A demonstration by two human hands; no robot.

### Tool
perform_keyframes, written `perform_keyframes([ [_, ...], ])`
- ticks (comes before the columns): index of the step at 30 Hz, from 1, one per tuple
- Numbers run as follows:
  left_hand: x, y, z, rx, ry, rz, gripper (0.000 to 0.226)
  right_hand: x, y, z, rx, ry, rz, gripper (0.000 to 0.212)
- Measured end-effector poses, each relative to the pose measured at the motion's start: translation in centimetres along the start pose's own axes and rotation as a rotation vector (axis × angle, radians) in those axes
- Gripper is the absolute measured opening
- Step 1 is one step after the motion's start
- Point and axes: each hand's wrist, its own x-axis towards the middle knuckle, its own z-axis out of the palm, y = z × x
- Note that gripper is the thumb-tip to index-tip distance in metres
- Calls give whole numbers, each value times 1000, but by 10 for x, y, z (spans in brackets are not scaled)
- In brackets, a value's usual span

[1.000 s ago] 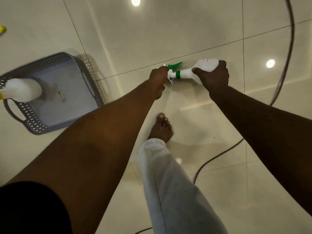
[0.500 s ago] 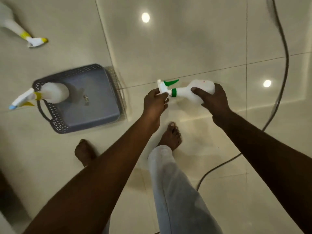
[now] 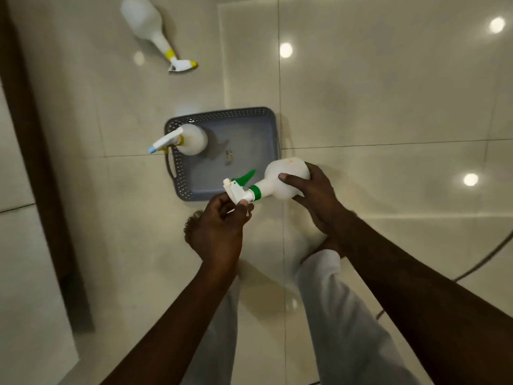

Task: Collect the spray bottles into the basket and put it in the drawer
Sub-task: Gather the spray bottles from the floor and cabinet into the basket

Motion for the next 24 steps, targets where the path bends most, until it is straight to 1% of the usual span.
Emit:
perform_keyframes([
  [5, 22, -9, -57, -85, 111, 16, 26, 9, 23, 88, 37, -67, 28, 67],
  [9, 46, -22, -84, 53, 152, 69, 31, 27, 42, 140, 37, -97, 81, 75],
  [17, 106, -42, -105, 106, 196, 74, 26, 67, 71, 208, 62, -97, 207, 69],
  [24, 141, -58, -112, 162, 191, 127, 29, 90, 83, 243, 0, -66, 236, 63],
])
